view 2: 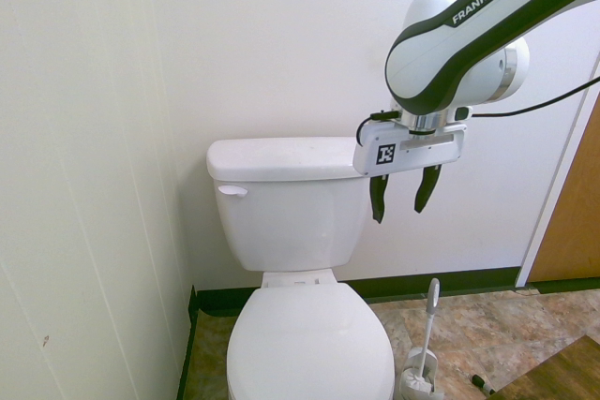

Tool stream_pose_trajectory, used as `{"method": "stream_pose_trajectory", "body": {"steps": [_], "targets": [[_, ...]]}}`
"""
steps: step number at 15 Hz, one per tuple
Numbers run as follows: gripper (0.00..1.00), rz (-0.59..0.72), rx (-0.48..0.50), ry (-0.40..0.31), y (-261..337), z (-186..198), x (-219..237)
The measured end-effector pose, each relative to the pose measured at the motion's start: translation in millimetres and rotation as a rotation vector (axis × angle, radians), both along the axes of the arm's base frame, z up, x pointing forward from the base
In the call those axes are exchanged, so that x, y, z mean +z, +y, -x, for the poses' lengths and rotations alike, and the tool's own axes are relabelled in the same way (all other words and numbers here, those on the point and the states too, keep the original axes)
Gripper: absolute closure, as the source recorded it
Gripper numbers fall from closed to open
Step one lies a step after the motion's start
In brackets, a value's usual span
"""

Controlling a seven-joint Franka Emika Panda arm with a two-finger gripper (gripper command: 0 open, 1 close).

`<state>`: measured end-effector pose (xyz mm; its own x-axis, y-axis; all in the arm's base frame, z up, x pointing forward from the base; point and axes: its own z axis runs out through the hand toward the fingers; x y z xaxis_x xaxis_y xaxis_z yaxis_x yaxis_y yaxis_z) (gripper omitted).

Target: Flush the toilet

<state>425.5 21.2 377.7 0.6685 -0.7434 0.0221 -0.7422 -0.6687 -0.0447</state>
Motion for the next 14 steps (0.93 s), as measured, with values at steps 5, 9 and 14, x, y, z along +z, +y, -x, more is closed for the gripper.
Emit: {"method": "stream_pose_trajectory", "body": {"steps": [5,9,14], "targets": [[0.0,0.004,0.023,-0.018,8.9,-23.1,-1.5],[0.0,0.01,0.071,-0.071,33.2,-86.8,16.1],[0.0,-0.005,0.106,-0.111,88.0,-184.0,3.7]]}}
